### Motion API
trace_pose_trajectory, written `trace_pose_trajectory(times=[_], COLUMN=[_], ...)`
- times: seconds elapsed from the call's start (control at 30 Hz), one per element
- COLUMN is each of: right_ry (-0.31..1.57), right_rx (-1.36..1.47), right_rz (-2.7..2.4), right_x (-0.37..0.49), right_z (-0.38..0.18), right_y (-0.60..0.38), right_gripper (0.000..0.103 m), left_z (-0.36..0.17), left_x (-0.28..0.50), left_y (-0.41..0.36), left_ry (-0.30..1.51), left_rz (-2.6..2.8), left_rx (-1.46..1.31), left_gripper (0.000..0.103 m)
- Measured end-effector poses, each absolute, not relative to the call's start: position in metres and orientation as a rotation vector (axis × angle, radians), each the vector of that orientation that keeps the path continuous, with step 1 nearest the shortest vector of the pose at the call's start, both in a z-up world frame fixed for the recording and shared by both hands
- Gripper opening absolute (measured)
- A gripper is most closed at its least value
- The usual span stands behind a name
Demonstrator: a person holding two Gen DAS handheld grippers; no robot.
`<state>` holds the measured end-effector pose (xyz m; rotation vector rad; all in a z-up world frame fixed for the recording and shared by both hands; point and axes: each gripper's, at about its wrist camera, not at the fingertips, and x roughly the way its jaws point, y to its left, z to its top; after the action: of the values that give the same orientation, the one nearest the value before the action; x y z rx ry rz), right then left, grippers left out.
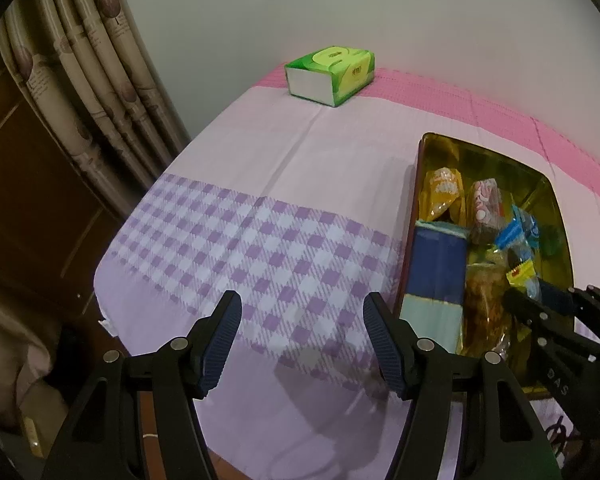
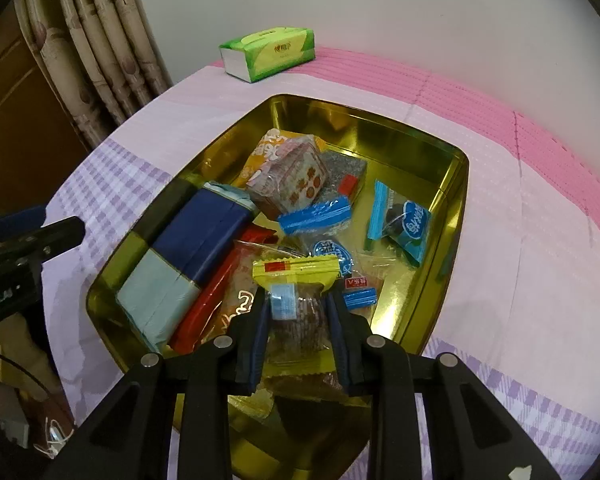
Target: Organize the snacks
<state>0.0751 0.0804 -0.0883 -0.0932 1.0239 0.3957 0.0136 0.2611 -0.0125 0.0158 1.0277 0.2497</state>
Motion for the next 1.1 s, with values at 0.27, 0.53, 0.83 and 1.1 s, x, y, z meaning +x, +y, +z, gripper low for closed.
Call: trace_pose_trajectory(times=[0.27,0.53,0.83,1.1], right_ry=[1.019,0.981,0.962,0.991], right_rx=[-0.102,-0.052,0.000,-0.005], right_rz=[0.380,0.389,0.374,0.346], right_x=[0.073,0.065,0.046,0.034], right_z=[-0.089,-0.073,-0.050,-0.056], right_y=[0.082,0.074,0.063,0.059], right_gripper=[0.027,0.053,0.085,0.092], left_z=[-0.011,-0.010,-0.008,-0.010], left_x=[0.008,0.005,0.000,-0.002], left_y=[0.257,0.252,0.248,0.242], left_ry=[1.033,1.027,1.033,1.039], left_rz=[0.239,0.236,0.225,0.215], left_rx=[0.031,0.059,0.079,0.101], left_gripper=[0.064,0.064,0.064,0.065])
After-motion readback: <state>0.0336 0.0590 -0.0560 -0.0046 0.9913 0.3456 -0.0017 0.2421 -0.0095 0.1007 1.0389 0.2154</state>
